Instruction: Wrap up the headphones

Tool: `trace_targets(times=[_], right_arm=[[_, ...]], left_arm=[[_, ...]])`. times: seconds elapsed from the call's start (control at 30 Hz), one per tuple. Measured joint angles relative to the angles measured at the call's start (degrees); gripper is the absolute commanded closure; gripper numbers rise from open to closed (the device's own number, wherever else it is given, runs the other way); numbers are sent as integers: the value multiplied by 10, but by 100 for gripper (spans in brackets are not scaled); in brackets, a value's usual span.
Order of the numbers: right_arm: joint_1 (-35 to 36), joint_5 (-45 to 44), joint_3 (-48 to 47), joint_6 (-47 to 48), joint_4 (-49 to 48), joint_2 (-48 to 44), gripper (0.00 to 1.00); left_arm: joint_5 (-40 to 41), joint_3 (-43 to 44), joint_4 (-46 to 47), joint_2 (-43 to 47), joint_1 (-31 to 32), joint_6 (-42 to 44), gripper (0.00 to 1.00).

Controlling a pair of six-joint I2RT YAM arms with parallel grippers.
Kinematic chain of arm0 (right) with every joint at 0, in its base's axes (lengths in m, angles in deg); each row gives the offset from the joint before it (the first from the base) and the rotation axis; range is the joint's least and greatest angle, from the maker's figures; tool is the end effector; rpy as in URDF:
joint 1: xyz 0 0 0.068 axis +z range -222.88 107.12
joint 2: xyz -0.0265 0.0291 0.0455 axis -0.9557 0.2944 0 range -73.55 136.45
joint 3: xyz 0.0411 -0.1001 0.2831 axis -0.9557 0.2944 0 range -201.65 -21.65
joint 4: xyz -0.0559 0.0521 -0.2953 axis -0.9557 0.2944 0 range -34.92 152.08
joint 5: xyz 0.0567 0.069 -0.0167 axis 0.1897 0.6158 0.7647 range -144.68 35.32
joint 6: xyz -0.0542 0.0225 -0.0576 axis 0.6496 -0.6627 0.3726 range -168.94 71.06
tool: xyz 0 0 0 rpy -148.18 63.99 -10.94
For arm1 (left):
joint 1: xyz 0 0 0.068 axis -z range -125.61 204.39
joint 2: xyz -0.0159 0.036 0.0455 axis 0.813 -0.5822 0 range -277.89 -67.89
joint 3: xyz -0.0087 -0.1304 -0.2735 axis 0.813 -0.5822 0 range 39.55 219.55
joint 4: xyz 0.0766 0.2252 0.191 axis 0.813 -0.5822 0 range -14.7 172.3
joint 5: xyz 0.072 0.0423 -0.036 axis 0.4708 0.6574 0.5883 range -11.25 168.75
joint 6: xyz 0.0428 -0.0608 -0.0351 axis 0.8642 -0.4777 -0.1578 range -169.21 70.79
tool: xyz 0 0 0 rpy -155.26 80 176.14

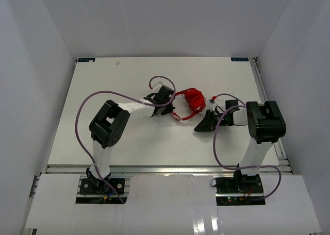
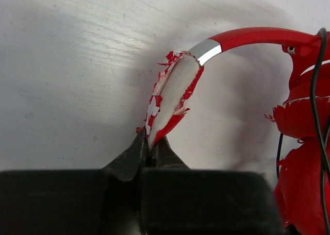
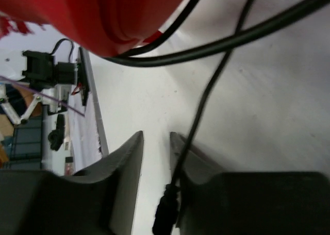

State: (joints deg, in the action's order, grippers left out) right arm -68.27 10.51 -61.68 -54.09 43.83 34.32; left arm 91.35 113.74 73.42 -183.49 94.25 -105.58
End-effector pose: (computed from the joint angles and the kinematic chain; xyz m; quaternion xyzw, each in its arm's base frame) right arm 0.3269 0.0916 0.0607 -0.1511 0.8076 0.5347 0.1974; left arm 0.3919 -0.3069 0.1216 -0.1711 0.9198 -0.1824 0.3023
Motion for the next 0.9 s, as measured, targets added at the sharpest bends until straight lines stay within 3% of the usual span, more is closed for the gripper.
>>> trace_targets(times=[0.07, 0.13, 0.3, 0.47, 0.67, 0.9], right_arm=[[-10, 8, -8, 9, 24, 1, 53], [-18, 12, -18, 27, 47, -1, 49], [-49, 10, -26, 86, 129, -23, 35], [-101, -10, -33, 155, 238, -98, 17], [-143, -38, -61, 243, 369, -155, 8], [-166, -96, -63, 310, 474, -245, 10]], left_arm=[[-9, 10, -11, -4, 0, 11, 70], [-21, 22, -23, -9, 0, 19, 49], [-50, 46, -27, -12, 0, 37, 21], [-61, 47, -43, -2, 0, 65, 14], [-74, 46, -64, 57, 0, 98, 7], [-121, -34, -41, 260, 0, 170, 2]])
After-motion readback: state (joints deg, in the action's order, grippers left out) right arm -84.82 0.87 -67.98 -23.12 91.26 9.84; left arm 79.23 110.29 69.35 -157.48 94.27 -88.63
